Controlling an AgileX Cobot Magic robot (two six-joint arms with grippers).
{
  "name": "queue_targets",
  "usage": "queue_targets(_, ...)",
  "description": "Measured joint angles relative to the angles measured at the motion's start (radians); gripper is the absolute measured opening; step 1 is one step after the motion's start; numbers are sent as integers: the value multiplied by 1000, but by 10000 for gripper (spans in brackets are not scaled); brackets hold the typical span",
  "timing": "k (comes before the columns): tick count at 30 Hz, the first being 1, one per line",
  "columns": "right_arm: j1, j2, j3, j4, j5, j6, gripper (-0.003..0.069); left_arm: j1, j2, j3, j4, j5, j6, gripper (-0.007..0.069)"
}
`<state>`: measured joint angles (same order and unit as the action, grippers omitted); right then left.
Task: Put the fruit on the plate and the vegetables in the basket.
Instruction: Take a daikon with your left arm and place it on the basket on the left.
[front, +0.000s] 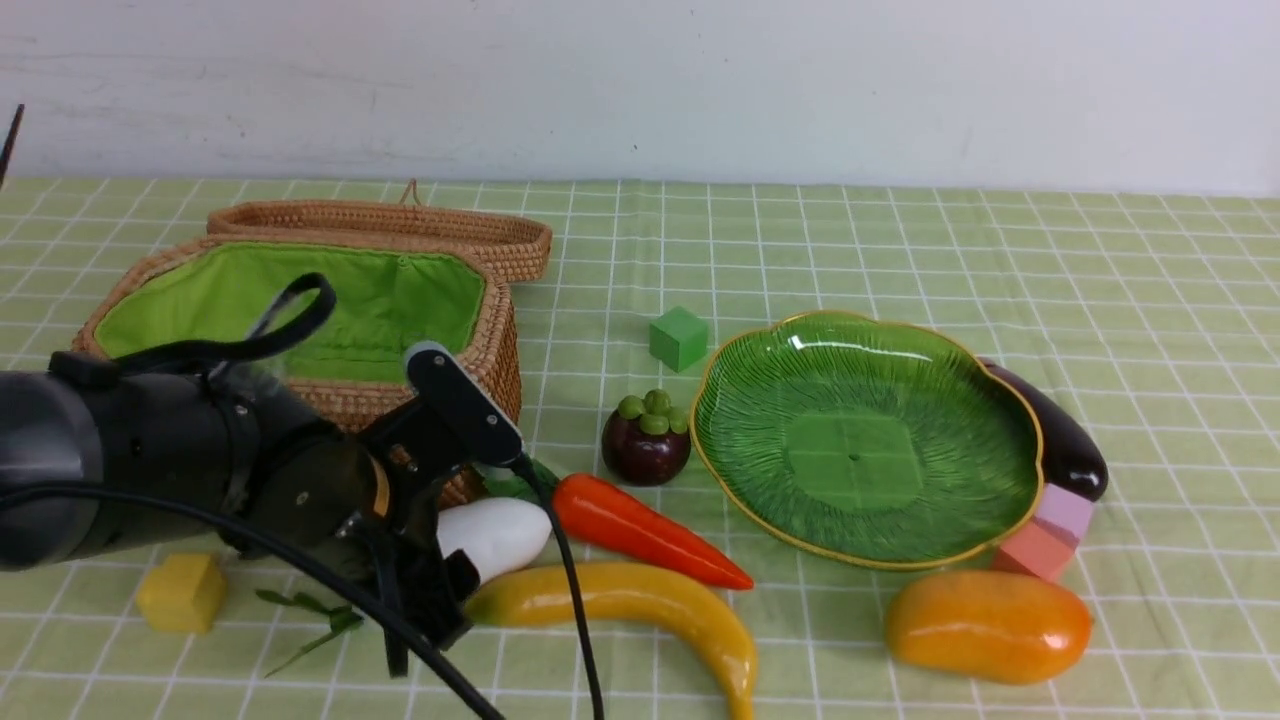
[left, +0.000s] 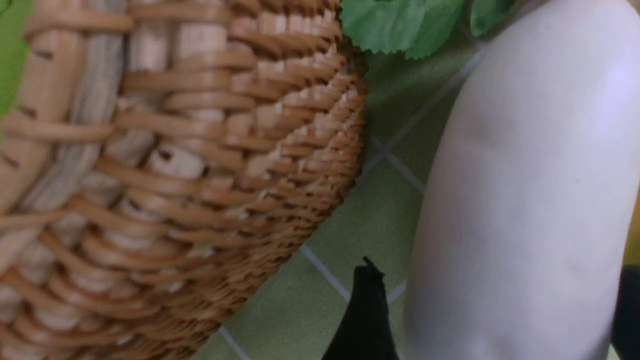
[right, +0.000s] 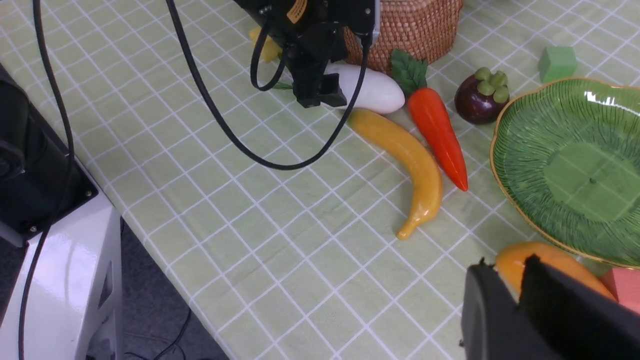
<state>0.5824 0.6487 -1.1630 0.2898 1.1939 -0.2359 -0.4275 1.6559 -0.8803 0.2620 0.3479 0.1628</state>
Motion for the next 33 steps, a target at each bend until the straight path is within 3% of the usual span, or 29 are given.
queue_targets(6, 0, 0, 0, 0, 11, 0, 117, 0, 36, -1, 35, -8, -5, 565)
queue_targets(13, 0, 0, 0, 12, 20, 0, 121, -1, 64, -2, 41, -5, -5, 490)
queue_targets(24, 0, 0, 0, 22, 9, 0, 128, -5, 53, -5, 41, 45, -5, 490)
queue_targets(33, 0, 0, 0, 26, -85, 0, 131, -12, -94, -5, 37, 122, 22, 490)
